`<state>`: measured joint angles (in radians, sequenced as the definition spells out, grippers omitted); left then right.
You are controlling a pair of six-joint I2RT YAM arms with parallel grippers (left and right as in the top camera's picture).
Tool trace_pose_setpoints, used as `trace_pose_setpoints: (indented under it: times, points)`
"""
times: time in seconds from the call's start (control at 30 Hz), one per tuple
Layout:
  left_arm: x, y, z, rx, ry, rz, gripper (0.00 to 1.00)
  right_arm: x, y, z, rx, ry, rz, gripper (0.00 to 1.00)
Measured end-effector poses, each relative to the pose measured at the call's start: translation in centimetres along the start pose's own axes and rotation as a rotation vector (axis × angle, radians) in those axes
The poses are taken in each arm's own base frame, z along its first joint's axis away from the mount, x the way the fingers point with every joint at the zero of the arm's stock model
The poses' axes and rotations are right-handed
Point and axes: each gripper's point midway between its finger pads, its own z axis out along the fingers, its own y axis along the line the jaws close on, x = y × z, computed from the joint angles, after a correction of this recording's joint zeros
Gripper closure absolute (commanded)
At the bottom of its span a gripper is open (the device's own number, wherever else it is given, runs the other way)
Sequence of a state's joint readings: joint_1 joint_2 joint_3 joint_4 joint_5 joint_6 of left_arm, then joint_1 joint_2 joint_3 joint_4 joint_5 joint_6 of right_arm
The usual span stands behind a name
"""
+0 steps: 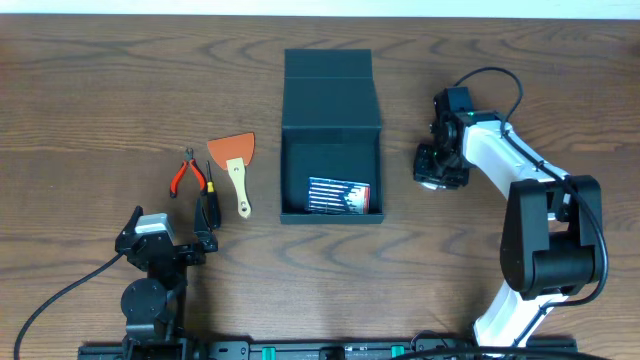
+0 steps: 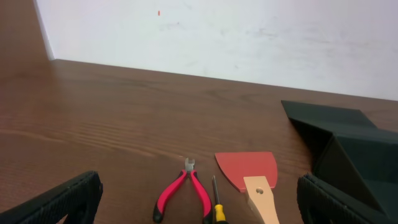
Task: Pack container
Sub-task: 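Close the right gripper on the hammer head near the handle, then lift the hammer with the right gripper and carry it over the box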
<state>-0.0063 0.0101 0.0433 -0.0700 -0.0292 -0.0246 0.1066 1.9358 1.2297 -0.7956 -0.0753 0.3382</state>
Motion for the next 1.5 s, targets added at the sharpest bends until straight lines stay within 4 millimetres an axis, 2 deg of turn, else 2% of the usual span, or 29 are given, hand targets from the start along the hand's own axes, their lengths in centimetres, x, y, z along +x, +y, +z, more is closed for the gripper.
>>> trace_pose_setpoints:
  times: [0.27, 0.43, 1.03, 1.5]
  points:
    - [0.00, 0.00, 0.00, 0.000, 0.000, 0.000, 0.02, -0.05, -0.01, -0.05, 0.001, -0.002, -0.001, 0.71]
    - [0.00, 0.00, 0.00, 0.000, 0.000, 0.000, 0.01, -0.08, -0.02, -0.06, 0.002, -0.003, -0.002, 0.77]
    - [0.00, 0.00, 0.00, 0.000, 0.000, 0.000, 0.01, -0.07, -0.01, -0.19, 0.003, -0.001, -0.002, 0.81]
    - [0.00, 0.00, 0.00, 0.000, 0.000, 0.000, 0.01, 0.72, -0.13, -0.60, 0.010, 0.040, 0.001, 0.86]
